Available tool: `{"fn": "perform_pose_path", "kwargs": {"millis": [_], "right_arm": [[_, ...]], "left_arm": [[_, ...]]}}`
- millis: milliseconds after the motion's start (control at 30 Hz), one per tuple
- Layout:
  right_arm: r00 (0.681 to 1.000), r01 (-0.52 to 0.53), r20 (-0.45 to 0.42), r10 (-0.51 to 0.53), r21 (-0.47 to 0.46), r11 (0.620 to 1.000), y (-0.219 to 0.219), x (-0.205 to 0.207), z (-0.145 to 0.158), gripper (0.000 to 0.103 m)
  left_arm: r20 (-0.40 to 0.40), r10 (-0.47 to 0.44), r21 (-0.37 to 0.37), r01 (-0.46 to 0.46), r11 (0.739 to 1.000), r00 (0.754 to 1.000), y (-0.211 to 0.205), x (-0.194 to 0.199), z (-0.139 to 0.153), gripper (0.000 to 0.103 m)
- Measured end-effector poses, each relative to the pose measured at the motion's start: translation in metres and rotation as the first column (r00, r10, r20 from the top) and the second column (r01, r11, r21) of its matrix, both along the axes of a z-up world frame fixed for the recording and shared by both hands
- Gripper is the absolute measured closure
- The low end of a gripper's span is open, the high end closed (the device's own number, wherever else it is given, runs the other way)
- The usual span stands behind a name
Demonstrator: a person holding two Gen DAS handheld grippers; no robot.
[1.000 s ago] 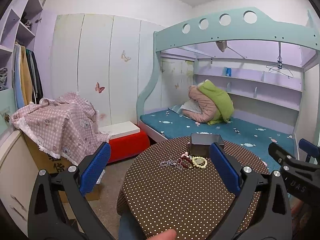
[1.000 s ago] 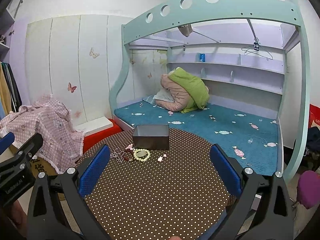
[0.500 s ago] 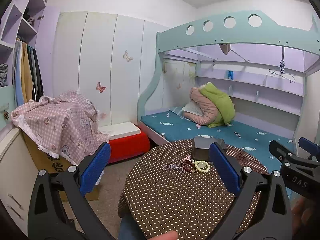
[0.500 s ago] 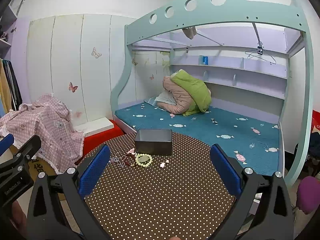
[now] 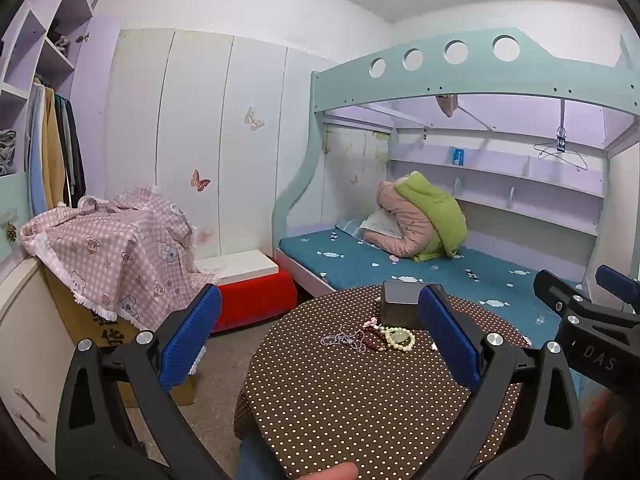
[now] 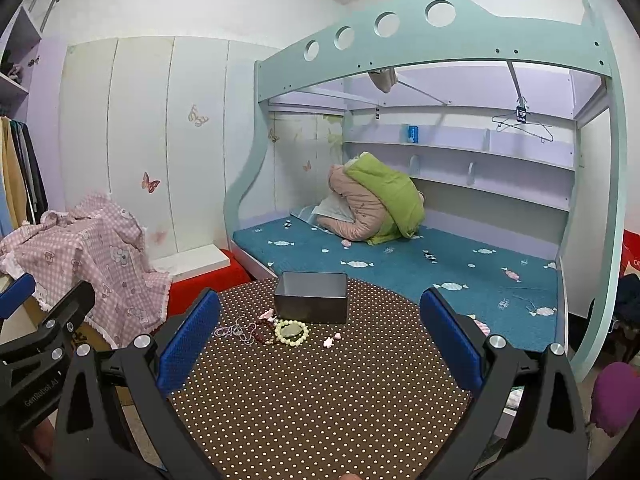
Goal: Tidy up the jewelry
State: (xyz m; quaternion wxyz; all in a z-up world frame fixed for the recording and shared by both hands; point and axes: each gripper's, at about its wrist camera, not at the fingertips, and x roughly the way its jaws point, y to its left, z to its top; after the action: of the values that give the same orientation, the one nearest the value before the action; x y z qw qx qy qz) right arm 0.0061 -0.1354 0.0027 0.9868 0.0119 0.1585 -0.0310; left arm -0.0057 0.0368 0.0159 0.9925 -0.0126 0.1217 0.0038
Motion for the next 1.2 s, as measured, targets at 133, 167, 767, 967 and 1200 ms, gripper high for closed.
{"fn": "perform_pose_path", "kwargs": {"millis": [133,167,767,967,1200], "right_arm": [[1.000,-0.003,-0.006,0.003,0.000,1.000,0.000,0.005,0.001,0.007],[1.000,-0.003,-0.007,0.003,0.000,1.000,0.000,0.006,0.001,0.007],[0.990,-0.004,-0.142,0.008,0.029,1.000,-0.019,0.081,-0.024,0.007],[0.965,-0.021,-0.261,0.027,0.023,1.000,-0.030,0.129,-0.058,0.007],[0.908,-0.030,-0.417,0.039,0.027,0.999,-0.044,0.186,-0.112,0.007]], "left_arm": [[-0.001,-0.001,0.000,0.001,1.000,1.000,0.001,-0.001,-0.001,0.005],[0.001,-0.001,0.000,0.001,1.000,1.000,0.002,0.000,-0.001,0.005],[-0.135,-0.003,0.033,0.008,0.999,0.991,-0.021,0.079,-0.017,0.005],[-0.245,0.031,0.047,-0.020,0.999,0.969,-0.017,0.134,-0.046,0.005],[-0.391,0.052,0.070,-0.027,0.997,0.919,-0.013,0.203,-0.100,0.005]]}}
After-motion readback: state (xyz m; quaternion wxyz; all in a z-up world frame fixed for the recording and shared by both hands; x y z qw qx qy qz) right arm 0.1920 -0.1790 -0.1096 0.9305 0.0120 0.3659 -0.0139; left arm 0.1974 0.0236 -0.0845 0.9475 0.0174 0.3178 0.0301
